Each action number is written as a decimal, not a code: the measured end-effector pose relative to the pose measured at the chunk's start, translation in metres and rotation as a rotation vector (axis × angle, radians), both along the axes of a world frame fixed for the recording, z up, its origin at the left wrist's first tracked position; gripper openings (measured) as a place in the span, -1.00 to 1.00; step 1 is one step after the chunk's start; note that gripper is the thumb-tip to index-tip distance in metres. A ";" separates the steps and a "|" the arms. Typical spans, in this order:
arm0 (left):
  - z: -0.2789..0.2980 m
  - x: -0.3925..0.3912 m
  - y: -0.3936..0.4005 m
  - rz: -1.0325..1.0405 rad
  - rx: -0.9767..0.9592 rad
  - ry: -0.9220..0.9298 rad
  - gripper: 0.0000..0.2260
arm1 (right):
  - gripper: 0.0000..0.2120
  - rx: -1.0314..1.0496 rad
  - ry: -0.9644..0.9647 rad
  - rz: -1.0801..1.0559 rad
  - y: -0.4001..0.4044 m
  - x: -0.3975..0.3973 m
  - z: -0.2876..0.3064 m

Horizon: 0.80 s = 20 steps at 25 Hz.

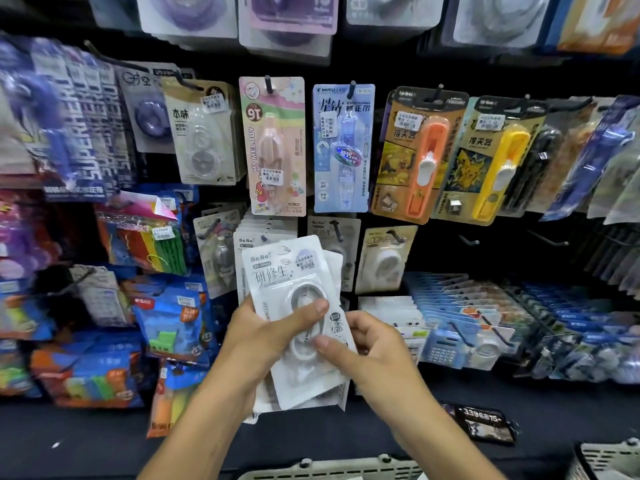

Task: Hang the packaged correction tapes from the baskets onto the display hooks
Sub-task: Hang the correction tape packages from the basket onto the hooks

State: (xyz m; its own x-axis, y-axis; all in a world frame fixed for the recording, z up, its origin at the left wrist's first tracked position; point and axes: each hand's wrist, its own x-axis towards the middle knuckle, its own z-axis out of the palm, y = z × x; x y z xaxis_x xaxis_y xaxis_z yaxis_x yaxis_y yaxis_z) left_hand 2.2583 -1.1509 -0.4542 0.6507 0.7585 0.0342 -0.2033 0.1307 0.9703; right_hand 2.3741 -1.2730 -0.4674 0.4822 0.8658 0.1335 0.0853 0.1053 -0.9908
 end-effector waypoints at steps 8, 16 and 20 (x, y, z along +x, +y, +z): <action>0.012 -0.032 0.020 0.097 -0.023 -0.015 -0.40 | -0.87 -0.014 0.132 -0.400 0.003 0.034 -0.001; 0.011 -0.037 0.028 0.174 0.018 -0.086 -0.50 | -0.72 -0.126 0.369 -0.422 0.023 0.033 0.003; 0.005 -0.019 0.018 0.208 0.006 -0.059 -0.40 | -0.71 -0.088 0.220 -0.208 0.019 0.012 -0.005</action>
